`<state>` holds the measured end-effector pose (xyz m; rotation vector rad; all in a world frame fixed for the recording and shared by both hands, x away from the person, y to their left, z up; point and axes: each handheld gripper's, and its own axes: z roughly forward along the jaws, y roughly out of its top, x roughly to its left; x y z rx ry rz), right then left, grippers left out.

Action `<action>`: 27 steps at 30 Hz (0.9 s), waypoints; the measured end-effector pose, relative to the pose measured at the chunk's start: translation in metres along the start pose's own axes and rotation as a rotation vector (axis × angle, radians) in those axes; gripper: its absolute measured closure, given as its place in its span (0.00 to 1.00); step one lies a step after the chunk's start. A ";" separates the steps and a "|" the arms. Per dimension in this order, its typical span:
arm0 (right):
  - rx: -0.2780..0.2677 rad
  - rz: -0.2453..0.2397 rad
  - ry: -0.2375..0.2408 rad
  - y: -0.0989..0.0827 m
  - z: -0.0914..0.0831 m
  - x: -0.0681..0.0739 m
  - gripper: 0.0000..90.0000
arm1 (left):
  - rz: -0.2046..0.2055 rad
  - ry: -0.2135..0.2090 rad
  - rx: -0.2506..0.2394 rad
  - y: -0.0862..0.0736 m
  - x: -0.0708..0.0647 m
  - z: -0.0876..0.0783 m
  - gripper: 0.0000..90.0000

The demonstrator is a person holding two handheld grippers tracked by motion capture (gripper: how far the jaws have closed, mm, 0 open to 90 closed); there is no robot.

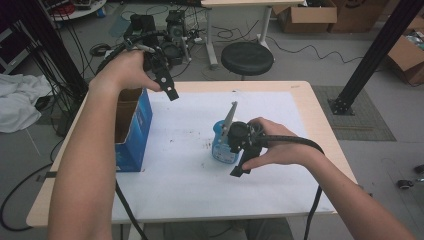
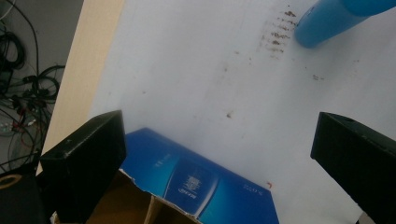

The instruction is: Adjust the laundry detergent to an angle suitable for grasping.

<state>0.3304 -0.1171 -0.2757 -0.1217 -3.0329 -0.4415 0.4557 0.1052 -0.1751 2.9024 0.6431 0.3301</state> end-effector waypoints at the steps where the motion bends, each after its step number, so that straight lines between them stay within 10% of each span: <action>1: 0.002 0.001 0.000 0.000 0.000 0.000 0.28 | 0.004 0.000 -0.003 0.000 0.000 0.000 0.05; 27: -0.020 -0.007 -0.013 -0.003 -0.010 0.007 0.27 | 0.010 0.018 0.003 0.001 -0.012 -0.007 0.05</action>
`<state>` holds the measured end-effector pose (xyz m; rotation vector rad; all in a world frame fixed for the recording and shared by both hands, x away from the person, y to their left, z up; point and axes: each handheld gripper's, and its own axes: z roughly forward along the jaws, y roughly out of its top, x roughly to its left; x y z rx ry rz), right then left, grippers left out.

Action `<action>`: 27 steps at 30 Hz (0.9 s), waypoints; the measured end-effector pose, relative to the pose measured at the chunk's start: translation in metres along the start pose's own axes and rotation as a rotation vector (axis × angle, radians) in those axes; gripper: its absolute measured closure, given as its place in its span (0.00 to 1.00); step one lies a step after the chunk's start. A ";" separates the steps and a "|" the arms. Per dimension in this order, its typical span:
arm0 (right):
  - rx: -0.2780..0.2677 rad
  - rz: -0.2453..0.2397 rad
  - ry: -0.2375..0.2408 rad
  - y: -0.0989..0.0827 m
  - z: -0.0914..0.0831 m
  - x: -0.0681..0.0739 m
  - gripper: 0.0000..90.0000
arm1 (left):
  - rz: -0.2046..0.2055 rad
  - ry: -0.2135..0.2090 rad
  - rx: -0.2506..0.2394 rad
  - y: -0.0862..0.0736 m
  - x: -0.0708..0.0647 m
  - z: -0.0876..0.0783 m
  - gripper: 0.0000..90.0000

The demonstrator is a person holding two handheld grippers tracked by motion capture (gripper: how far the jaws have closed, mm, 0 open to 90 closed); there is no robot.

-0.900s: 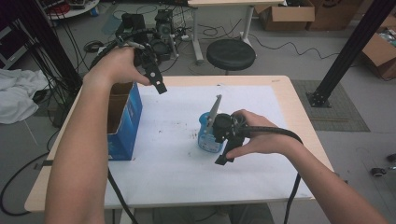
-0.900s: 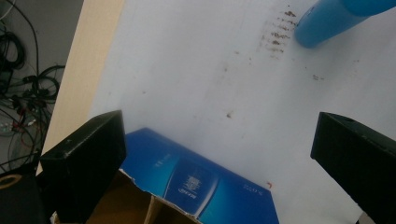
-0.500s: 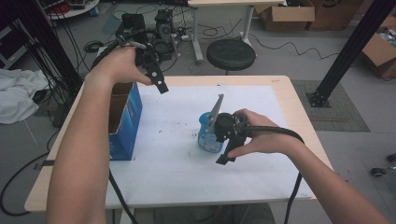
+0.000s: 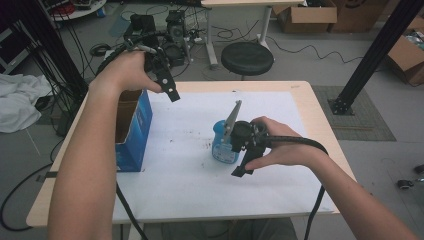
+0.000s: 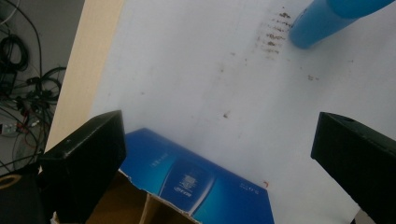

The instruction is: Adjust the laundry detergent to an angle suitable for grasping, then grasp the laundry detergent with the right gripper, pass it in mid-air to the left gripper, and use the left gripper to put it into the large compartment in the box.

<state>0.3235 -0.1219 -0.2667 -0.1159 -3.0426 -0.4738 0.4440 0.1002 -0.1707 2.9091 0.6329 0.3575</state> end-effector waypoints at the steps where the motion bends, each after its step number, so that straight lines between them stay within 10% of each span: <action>1: -0.001 -0.004 -0.001 0.001 0.000 0.001 0.27 | -0.001 0.000 0.001 -0.001 -0.001 -0.001 0.05; 15: -0.032 0.005 -0.002 -0.003 -0.001 0.008 0.23 | 0.007 0.006 0.002 -0.003 -0.005 -0.004 0.04; 27: -0.200 0.044 -0.029 -0.029 -0.022 -0.005 0.21 | 0.016 0.007 0.020 -0.001 -0.005 0.000 0.04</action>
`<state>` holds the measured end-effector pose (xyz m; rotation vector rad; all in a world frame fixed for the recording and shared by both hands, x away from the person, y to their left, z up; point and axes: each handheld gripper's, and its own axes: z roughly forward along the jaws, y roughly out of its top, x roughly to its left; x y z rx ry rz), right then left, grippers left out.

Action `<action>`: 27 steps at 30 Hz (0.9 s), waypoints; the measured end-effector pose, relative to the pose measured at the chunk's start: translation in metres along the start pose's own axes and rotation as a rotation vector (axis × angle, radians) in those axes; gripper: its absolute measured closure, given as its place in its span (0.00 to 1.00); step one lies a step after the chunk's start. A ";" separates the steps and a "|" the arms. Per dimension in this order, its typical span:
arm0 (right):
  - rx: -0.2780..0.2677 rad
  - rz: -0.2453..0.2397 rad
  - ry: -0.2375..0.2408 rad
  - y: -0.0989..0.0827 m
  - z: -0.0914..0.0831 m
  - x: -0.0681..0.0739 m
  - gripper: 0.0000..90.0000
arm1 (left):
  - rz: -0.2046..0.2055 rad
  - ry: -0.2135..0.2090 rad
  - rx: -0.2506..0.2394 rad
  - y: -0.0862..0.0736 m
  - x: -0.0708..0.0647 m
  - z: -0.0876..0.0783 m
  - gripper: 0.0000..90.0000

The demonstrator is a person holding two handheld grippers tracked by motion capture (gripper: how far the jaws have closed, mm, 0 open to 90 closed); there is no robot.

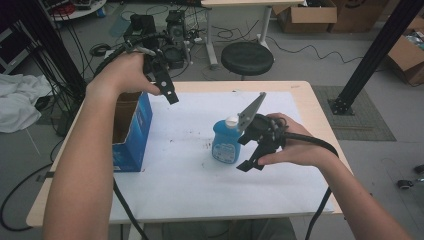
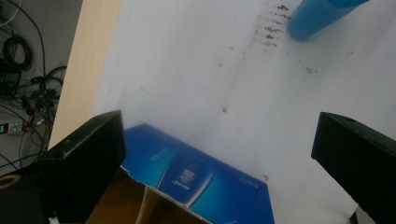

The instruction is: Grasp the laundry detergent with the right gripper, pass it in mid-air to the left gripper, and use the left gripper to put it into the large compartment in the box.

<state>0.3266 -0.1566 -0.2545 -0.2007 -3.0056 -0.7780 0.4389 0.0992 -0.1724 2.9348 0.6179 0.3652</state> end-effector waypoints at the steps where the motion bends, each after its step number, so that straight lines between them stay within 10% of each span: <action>1: -0.024 0.006 -0.004 -0.003 -0.003 -0.001 0.21 | -0.002 0.000 -0.002 0.000 0.000 0.001 0.04; 14: -0.273 0.076 -0.075 -0.038 -0.024 -0.019 0.20 | 0.006 -0.002 0.008 0.001 0.000 0.004 0.04; 27: -0.370 0.154 -0.142 -0.069 -0.017 -0.037 0.18 | 0.007 -0.003 0.015 0.000 -0.002 0.006 0.04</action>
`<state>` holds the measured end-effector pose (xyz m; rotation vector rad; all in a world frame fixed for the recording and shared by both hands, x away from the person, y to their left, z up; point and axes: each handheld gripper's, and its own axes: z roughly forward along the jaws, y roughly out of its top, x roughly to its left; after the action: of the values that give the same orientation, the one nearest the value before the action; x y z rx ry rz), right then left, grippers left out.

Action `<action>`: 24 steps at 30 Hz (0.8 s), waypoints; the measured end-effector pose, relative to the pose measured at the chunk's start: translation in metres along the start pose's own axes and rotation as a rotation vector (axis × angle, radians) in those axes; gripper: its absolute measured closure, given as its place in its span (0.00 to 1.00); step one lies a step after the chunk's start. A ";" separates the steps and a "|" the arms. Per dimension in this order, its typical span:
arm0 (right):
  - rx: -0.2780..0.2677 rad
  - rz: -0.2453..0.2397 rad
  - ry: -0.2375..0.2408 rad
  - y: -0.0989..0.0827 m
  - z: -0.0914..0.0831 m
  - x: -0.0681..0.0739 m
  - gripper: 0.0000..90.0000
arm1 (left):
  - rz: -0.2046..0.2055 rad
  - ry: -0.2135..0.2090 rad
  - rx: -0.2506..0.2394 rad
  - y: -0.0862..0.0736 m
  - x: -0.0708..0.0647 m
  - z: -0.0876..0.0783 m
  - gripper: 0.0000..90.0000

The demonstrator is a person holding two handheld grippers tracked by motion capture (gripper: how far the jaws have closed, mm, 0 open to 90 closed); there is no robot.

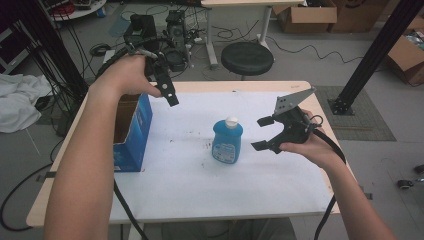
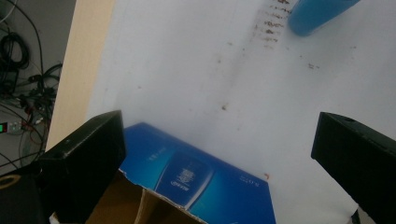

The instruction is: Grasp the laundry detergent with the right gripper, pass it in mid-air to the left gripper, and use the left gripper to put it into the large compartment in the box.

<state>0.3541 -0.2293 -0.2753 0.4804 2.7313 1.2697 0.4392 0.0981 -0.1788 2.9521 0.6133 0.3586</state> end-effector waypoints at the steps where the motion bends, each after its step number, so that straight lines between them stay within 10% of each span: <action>1: -0.002 0.007 -0.002 -0.003 0.000 -0.002 0.18 | -0.001 -0.001 0.003 0.000 0.000 0.000 0.04; 24: -0.065 0.104 -0.057 -0.036 0.022 -0.027 0.19 | 0.004 -0.005 0.027 0.001 -0.001 0.006 0.05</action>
<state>0.3753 -0.2441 -0.3183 0.6500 2.6404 1.3422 0.4398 0.0962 -0.1847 2.9800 0.6161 0.3454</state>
